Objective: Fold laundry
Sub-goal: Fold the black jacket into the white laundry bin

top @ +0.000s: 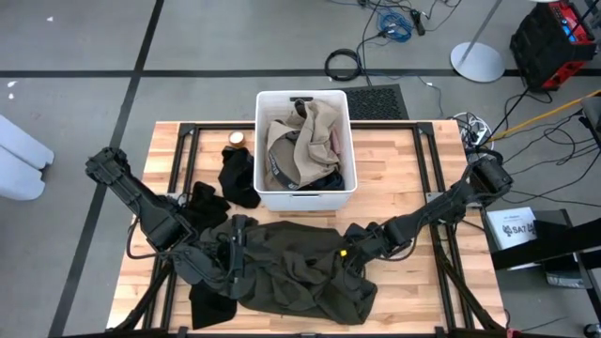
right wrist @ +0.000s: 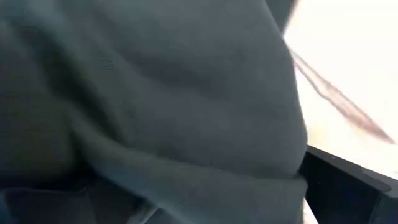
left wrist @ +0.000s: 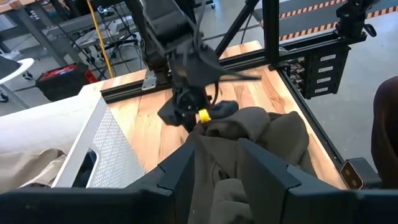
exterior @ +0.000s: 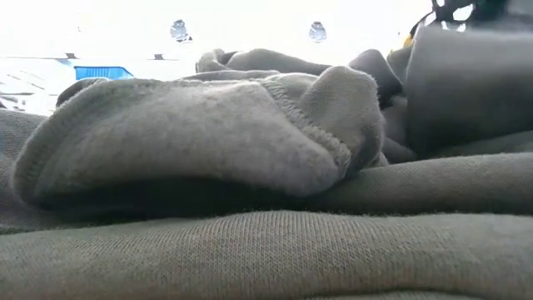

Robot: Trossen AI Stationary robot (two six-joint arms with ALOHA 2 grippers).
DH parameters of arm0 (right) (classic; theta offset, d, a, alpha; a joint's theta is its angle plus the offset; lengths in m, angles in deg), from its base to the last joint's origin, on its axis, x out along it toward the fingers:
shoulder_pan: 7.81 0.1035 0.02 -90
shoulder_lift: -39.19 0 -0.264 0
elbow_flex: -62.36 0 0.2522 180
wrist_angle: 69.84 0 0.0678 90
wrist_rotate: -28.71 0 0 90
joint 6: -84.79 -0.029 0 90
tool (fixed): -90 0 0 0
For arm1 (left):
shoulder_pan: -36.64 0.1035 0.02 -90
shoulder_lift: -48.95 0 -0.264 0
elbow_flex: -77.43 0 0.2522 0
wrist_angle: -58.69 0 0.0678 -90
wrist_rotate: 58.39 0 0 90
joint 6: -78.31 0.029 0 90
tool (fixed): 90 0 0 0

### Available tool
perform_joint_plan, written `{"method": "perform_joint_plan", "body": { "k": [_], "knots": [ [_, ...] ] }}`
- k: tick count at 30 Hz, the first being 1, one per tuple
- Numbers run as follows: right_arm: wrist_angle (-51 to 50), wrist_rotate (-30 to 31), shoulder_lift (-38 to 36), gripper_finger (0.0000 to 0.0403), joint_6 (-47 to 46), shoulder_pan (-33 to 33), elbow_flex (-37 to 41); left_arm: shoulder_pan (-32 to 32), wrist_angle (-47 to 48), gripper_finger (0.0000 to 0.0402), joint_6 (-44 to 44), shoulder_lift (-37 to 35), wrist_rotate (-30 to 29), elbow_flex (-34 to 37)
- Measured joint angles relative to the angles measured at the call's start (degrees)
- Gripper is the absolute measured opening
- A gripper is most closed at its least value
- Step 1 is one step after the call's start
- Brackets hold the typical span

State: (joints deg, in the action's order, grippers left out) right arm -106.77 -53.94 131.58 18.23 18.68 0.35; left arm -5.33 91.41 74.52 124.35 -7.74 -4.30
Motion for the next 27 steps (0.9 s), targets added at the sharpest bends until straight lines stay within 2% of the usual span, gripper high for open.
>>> {"method": "perform_joint_plan", "body": {
  "k": [6, 10, 13, 17, 20, 22, 27],
  "knots": [
    [0.0, 1.4, 4.6, 0.0359, -3.1, 1.0, 0.8, 0.0, 0.1, 0.013, 0.0, 0.0, 0.0, 0.0],
    [-0.4, 2.5, 5.7, 0.0311, -5.2, 2.3, 0.7, 0.0, 0.2, 0.013, 0.0, 0.0, 0.0, 0.0],
    [-1.4, 2.2, 5.1, 0.0248, -6.7, 3.2, 0.7, 0.0, 0.2, 0.013, 0.0, 0.0, 0.0, 0.0],
    [-4.7, -2.6, 1.8, 0.0141, -6.4, 4.7, 1.2, 0.0, 0.2, 0.013, 0.0, 0.0, 0.0, 0.0],
    [-8.4, -5.5, -1.6, 0.0056, -6.4, 5.6, 1.3, 0.0, 0.3, 0.013, -0.1, 0.0, 0.0, 0.0],
    [-13.8, -6.3, -4.3, 0.0019, -7.6, 6.5, 1.5, 0.0, 0.6, 0.013, -0.3, 0.0, 0.0, 0.0],
    [-30.3, -7.7, -11.1, 0.0032, -17.2, 9.0, 1.5, 0.0, 0.9, 0.013, -0.3, 0.0, 0.0, 0.0]
  ]
}}
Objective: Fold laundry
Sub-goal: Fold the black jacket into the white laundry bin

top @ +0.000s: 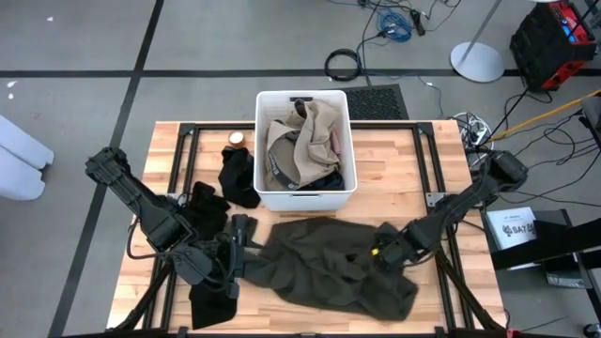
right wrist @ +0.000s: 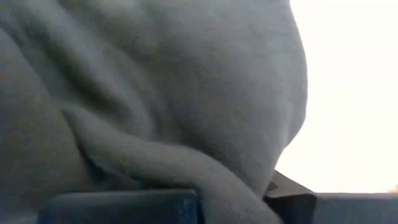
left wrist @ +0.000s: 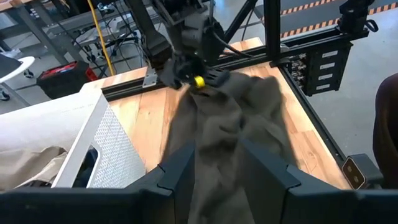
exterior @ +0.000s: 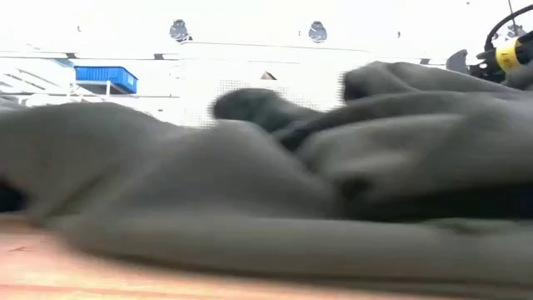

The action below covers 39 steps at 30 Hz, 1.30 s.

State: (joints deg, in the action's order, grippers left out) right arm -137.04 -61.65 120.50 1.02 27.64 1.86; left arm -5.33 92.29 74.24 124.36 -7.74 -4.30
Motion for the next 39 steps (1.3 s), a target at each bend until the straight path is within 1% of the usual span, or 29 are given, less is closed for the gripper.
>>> {"method": "perform_joint_plan", "body": {
  "k": [2, 4, 9, 11, 13, 15, 17, 18, 20, 22, 24, 27, 33, 37, 39],
  "knots": [
    [-5.2, -0.3, -2.0, 0.0034, -4.2, 0.9, 0.0, 0.0, 0.0, 0.013, 0.0, 0.0, 0.0, 0.0],
    [-7.9, -0.3, -3.6, 0.0029, -7.4, 1.9, 0.0, 0.0, 0.0, 0.013, 0.0, 0.0, 0.0, 0.0],
    [-6.8, 1.2, -4.6, 0.0014, -8.6, 3.0, -0.1, 0.0, 0.0, 0.013, -0.1, 0.0, 0.0, 0.0],
    [-6.3, 2.3, -4.6, 0.0016, -8.6, 3.1, -0.1, 0.0, 0.1, 0.013, -2.6, 0.0, 0.0, 0.1],
    [-5.7, 3.1, -4.6, 0.0024, -8.7, 3.1, -0.1, 0.0, 0.4, 0.013, -8.4, 0.0, 0.9, 1.3],
    [-5.1, 3.4, -4.6, 0.0035, -8.7, 3.1, -0.1, 0.1, 4.6, 0.013, -13.4, 0.1, 5.6, 2.2],
    [-4.8, 3.5, -4.6, 0.0046, -8.7, 3.1, -0.2, 0.0, 11.6, 0.013, -17.9, 0.7, 11.8, 2.9],
    [-4.8, 3.5, -4.6, 0.0052, -8.6, 3.1, -0.2, 0.0, 15.6, 0.013, -20.2, 1.0, 13.9, 3.2],
    [-4.7, 3.5, -4.6, 0.0061, -8.5, 3.1, -0.2, -0.2, 21.6, 0.013, -24.9, 1.6, 15.8, 4.5],
    [-4.7, 3.6, -4.6, 0.0069, -8.6, 3.1, -0.2, -0.5, 24.6, 0.013, -27.7, 2.2, 15.9, 6.4],
    [-4.7, 3.6, -4.6, 0.0073, -8.6, 3.0, -0.2, -0.5, 25.5, 0.013, -26.6, 3.3, 15.8, 8.5],
    [-4.6, 3.6, -4.6, 0.0076, -8.6, 3.0, -0.2, 0.4, 25.5, 0.013, -21.4, 5.0, 15.2, 10.8],
    [-4.0, 3.6, -4.6, 0.0077, -8.5, 3.0, -0.2, 3.0, 25.2, 0.0133, -13.6, 10.9, 15.3, 11.7],
    [-4.0, 3.6, -4.6, 0.0077, -8.4, 3.0, -0.2, 4.7, 25.1, 0.0154, -13.6, 14.1, 15.5, 11.8],
    [-4.0, 3.6, -4.6, 0.0077, -8.4, 3.0, -0.3, 5.6, 25.1, 0.0169, -15.5, 15.0, 15.6, 11.8]
  ]
}}
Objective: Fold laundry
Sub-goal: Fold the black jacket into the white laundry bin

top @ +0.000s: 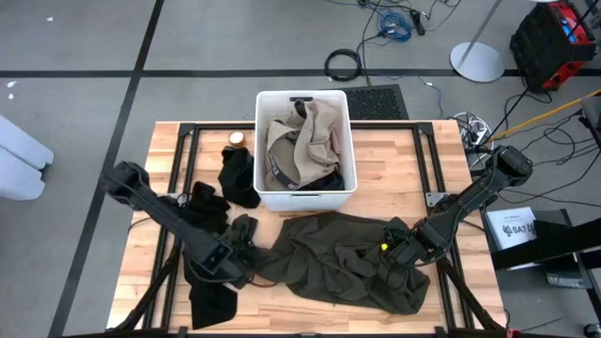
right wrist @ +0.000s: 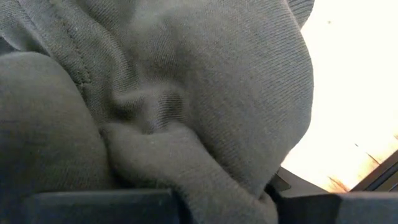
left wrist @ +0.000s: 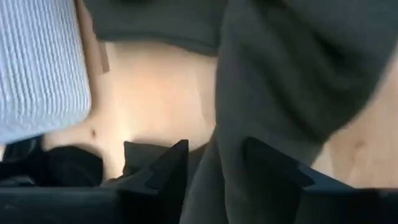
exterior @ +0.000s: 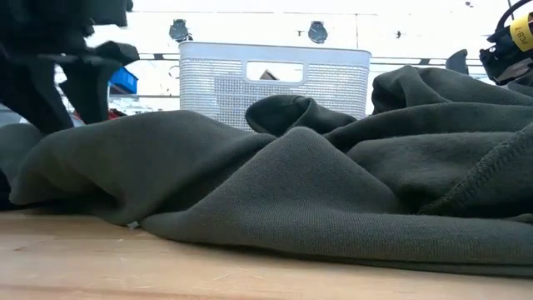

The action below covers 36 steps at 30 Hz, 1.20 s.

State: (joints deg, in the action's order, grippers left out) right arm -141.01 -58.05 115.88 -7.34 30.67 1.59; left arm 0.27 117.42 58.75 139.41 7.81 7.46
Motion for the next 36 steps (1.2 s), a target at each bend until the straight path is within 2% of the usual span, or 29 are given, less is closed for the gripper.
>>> {"method": "perform_joint_plan", "body": {
  "k": [3, 8, 10, 14, 17, 19, 24, 29, 33, 36],
  "knots": [
    [0.0, 0.0, 0.0, 0.0077, 0.4, 0.0, 0.0, 1.8, 0.0, 0.0194, -2.7, 1.2, 4.1, 0.0],
    [0.3, 1.1, 0.0, 0.0077, 1.3, 0.0, 0.0, 5.1, -0.1, 0.0216, -4.1, 4.1, 18.4, 0.0],
    [0.4, 1.8, 0.0, 0.0077, 1.7, 0.0, 0.0, 5.6, 0.0, 0.0217, -3.9, 5.4, 19.8, 0.0],
    [0.5, 2.5, 0.0, 0.0077, 3.0, 0.0, 0.0, 6.3, 0.8, 0.0214, -3.9, 7.6, 17.5, -0.1],
    [0.5, 2.7, -0.1, 0.0077, 3.1, 0.0, 0.0, 6.4, 1.1, 0.0187, -3.8, 7.7, 17.4, -0.2],
    [0.4, 3.0, -0.1, 0.0077, 3.0, 0.0, 0.0, 6.3, 1.7, 0.0149, -4.0, 7.3, 17.4, -0.1],
    [0.5, 5.9, -0.1, 0.0077, 3.7, 0.2, -0.1, 5.9, 5.1, 0.0022, -4.1, 6.3, 17.3, -1.6],
    [0.5, 5.8, -0.1, 0.0077, 2.8, 0.2, -0.1, 5.6, 13.5, 0.0017, -4.1, 5.9, 12.9, -7.2],
    [0.9, 6.0, -0.1, 0.0077, 2.7, 0.3, -0.1, 4.2, 17.9, 0.0013, -4.1, 5.9, 6.3, -13.8],
    [1.3, 6.1, -0.1, 0.0077, 2.7, 0.3, -0.1, 2.7, 18.6, 0.0012, -3.1, 5.9, -0.8, -19.3]
  ]
}}
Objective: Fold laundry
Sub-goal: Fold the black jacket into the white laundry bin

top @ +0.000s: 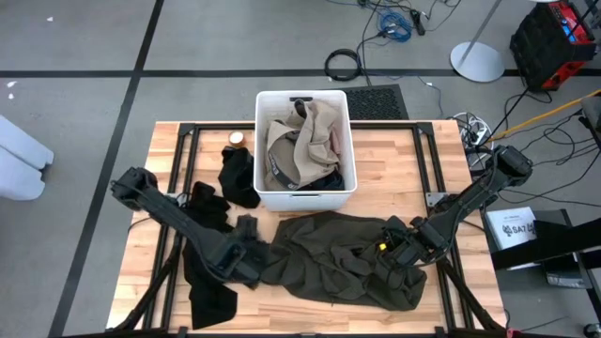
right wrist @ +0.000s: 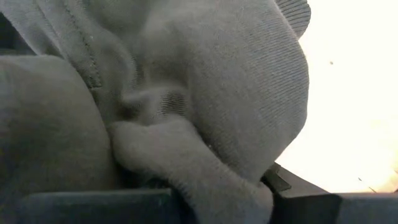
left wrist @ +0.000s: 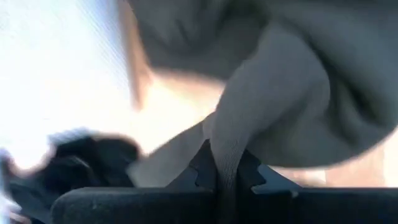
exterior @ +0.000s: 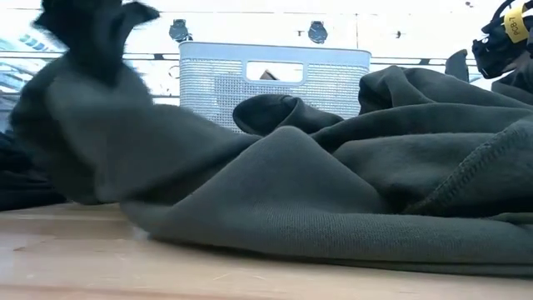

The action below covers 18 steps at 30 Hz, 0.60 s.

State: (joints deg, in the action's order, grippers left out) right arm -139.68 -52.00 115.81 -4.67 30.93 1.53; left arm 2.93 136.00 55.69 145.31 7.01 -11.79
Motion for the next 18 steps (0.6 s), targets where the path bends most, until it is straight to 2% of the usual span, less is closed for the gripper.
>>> {"method": "perform_joint_plan", "body": {
  "k": [4, 7, 12, 18],
  "knots": [
    [0.0, 0.0, 0.0, 0.0077, 0.0, 0.0, 0.0, -2.3, -1.8, 0.0011, 4.1, 0.0, -12.7, -6.7],
    [0.1, 0.0, 0.0, 0.0077, 0.0, 0.0, 0.0, -2.9, -6.5, 0.001, 10.3, 0.0, -18.2, -11.0],
    [0.4, 0.0, 0.0, 0.0077, 0.1, 0.0, 0.0, -1.8, -20.3, 0.001, 22.0, -0.1, -18.5, -14.8],
    [0.6, 0.0, 0.0, 0.0077, 0.1, 0.0, 0.0, 2.2, -36.1, 0.001, 30.3, 0.8, -9.9, -13.6]
  ]
}}
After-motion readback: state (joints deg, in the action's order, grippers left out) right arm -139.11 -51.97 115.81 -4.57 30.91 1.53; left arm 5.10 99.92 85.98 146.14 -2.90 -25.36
